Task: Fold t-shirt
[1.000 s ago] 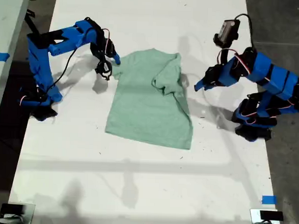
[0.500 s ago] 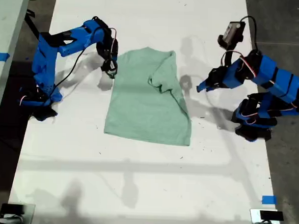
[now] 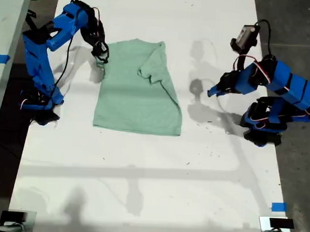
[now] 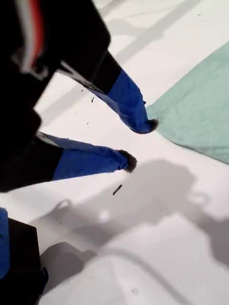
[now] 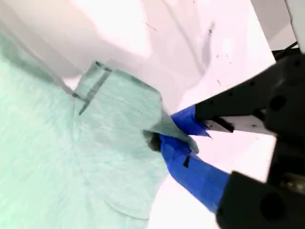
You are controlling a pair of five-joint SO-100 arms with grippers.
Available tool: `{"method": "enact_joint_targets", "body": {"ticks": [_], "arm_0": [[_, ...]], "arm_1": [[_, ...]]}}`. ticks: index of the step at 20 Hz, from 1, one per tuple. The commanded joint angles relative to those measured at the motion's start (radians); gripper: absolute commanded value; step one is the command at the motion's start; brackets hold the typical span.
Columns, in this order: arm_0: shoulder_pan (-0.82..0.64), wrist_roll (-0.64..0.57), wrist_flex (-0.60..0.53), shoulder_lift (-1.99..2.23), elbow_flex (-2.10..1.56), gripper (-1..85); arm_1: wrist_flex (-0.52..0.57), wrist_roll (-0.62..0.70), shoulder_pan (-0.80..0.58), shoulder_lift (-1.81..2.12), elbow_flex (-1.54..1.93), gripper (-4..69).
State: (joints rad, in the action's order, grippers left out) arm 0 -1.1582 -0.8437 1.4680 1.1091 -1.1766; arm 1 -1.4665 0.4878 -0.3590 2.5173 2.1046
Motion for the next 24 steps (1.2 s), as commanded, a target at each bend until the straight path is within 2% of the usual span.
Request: {"method": "enact_joint_targets", "body": {"ticks": [1,5,11,13,19,20,21,22,24], "arm_0": [[0.049,-0.003,-0.009,0.094,0.011,0.0],[0.225,0.029,-0.052,0.052,0.094,0.0],[0.407,0.071,-0.141,0.023,0.195,0.0],[0.454,0.072,-0.173,0.002,0.233,0.0],[0.526,0.071,-0.178,-0.215,0.411,0.0],[0.526,0.071,-0.178,-0.236,0.420,1.5],[0.526,0.063,-0.176,-0.242,0.423,12.6],[0.526,0.054,-0.166,-0.233,0.425,18.9],[0.529,0.040,-0.129,-0.155,0.425,22.5]], "arm_1": [[0.025,-0.014,0.009,0.032,-0.002,12.5],[0.023,-0.029,0.018,0.054,0.023,12.1],[0.029,-0.064,0.040,0.104,0.074,11.6],[0.029,-0.077,0.049,0.124,0.087,11.4],[0.031,-0.106,0.077,0.181,0.121,10.9],[0.032,-0.109,0.081,0.181,0.124,10.9],[0.034,-0.109,0.081,0.181,0.129,10.9],[0.035,-0.109,0.083,0.181,0.130,10.8],[0.041,-0.104,0.083,0.181,0.135,11.3]]}}
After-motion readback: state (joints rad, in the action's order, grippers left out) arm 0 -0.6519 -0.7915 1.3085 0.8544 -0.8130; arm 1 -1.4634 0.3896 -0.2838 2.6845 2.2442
